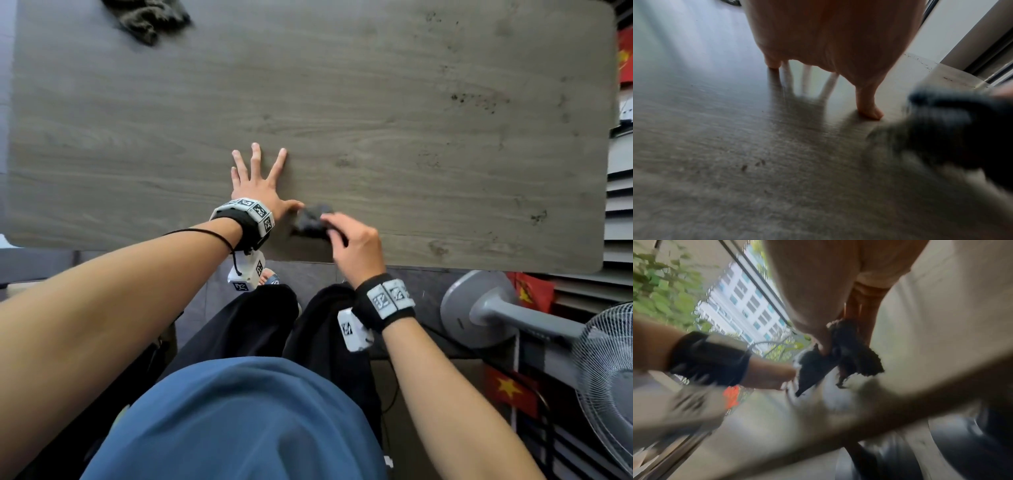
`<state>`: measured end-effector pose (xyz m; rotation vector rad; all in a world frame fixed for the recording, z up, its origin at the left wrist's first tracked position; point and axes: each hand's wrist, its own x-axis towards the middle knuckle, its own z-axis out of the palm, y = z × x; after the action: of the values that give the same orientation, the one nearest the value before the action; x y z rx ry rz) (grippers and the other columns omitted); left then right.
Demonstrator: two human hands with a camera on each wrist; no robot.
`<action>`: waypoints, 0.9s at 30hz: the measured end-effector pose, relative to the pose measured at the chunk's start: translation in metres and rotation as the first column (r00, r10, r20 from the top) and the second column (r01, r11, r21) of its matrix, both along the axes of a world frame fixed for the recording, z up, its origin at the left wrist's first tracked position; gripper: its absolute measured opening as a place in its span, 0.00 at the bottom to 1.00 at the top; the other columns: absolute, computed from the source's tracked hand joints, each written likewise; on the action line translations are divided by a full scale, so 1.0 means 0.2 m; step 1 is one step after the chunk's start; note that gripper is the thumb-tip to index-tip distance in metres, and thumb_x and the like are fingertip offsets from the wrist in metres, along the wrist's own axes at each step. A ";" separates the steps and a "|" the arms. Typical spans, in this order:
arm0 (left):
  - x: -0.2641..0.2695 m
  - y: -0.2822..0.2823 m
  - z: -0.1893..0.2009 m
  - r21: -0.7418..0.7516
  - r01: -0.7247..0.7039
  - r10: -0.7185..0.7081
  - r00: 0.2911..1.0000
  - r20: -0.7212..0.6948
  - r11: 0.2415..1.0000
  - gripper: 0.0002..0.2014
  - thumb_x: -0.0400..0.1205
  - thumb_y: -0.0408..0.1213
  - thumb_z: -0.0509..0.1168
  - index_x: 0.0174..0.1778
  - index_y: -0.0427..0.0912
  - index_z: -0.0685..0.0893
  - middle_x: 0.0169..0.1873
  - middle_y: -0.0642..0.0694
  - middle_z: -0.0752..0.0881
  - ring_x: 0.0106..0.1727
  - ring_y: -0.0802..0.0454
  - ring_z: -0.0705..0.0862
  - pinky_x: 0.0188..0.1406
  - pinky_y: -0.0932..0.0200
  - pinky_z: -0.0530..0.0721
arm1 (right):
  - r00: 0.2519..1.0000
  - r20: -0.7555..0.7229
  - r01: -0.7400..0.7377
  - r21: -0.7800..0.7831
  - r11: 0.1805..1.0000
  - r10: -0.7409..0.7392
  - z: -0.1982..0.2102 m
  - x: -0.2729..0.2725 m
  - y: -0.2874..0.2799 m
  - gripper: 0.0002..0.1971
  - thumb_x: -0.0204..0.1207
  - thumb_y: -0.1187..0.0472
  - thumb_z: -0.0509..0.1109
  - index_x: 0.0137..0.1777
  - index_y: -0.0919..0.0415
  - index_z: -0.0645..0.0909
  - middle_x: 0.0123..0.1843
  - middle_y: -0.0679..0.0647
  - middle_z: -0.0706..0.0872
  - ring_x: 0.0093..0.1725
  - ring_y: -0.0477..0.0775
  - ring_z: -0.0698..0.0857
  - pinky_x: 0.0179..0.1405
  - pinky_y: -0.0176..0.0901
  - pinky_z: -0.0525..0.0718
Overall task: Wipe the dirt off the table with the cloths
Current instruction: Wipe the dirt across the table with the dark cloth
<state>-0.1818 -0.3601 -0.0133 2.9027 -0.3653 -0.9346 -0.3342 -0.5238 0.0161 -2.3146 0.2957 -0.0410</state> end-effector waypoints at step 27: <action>0.07 0.27 -0.03 -0.199 0.144 -0.097 0.968 0.230 0.969 0.37 0.80 0.61 0.68 0.85 0.63 0.63 0.85 0.52 0.62 0.84 0.40 0.57 0.80 0.44 0.66 | 0.979 0.043 0.203 -0.174 0.964 -0.199 -0.26 0.48 -0.03 0.17 0.75 0.72 0.69 0.58 0.55 0.89 0.68 0.61 0.84 0.68 0.62 0.83 0.68 0.55 0.81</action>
<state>-0.1672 -0.3066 -0.0196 2.8119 -0.6237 -0.5467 -0.2388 -0.5308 -0.0355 -2.4494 0.5330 -0.2056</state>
